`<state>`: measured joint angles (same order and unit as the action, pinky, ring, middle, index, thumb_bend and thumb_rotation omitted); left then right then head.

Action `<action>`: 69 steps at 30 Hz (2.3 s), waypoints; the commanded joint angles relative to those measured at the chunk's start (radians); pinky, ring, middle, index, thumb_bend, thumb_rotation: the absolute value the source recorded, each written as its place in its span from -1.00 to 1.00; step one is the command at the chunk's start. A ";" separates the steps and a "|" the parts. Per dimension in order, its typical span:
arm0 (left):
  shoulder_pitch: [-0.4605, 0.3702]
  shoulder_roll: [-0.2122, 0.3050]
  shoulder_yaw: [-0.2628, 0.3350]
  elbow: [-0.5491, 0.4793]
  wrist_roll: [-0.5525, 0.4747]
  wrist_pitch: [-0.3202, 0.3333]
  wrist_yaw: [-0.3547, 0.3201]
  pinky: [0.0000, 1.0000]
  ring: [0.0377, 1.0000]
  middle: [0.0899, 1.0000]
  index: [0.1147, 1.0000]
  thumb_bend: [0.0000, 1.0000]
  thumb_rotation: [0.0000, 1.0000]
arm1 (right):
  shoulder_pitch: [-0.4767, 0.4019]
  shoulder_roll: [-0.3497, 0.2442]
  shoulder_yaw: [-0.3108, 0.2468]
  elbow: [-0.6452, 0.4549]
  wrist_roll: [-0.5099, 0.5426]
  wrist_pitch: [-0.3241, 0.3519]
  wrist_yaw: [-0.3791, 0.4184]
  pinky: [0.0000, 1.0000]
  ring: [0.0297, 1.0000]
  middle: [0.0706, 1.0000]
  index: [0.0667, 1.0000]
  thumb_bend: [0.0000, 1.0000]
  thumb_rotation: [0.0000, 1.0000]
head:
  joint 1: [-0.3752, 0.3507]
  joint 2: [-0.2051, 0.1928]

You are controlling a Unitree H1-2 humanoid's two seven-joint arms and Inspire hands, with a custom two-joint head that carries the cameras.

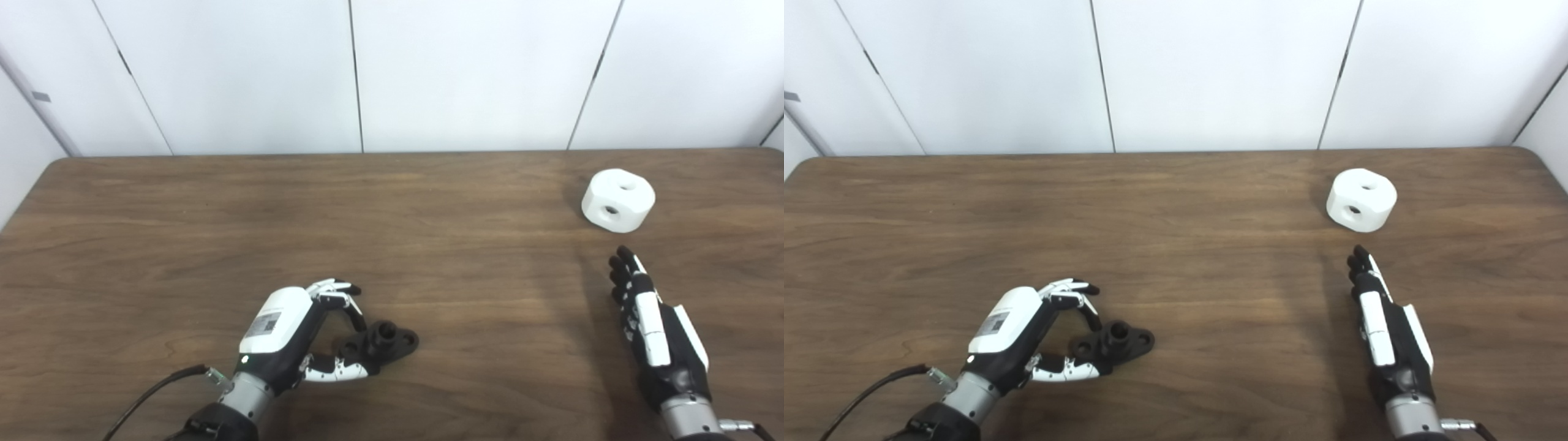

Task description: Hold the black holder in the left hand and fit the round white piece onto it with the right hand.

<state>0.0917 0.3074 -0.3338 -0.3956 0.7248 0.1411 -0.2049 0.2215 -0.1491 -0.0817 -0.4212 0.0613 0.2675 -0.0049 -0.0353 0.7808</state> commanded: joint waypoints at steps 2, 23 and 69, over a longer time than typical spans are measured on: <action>0.013 0.010 -0.041 0.024 -0.027 -0.001 -0.085 0.53 0.77 0.60 -0.15 0.03 -0.89 | -0.017 0.008 -0.007 -0.046 0.008 -0.004 0.004 1.00 0.97 0.93 0.95 0.24 1.00 | 0.001 0.003; -0.013 0.050 -0.127 0.015 0.097 -0.032 -0.142 0.75 0.74 0.56 -0.15 0.03 -0.89 | -0.014 0.002 -0.009 -0.066 0.012 0.021 0.006 1.00 0.98 0.94 0.95 0.25 1.00 | -0.003 0.017; 0.013 0.102 -0.028 0.117 0.041 -0.166 -0.089 0.69 0.70 0.53 -0.15 0.03 -0.89 | -0.278 -0.156 -0.015 -0.094 -0.368 0.152 0.002 0.95 0.95 0.96 1.00 0.32 0.23 | -0.305 -0.077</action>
<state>0.0622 0.3713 -0.3657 -0.3203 0.7576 -0.0538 -0.2443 -0.0173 -0.2776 -0.0992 -0.4740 -0.2680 0.4189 -0.0092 -0.3390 0.7010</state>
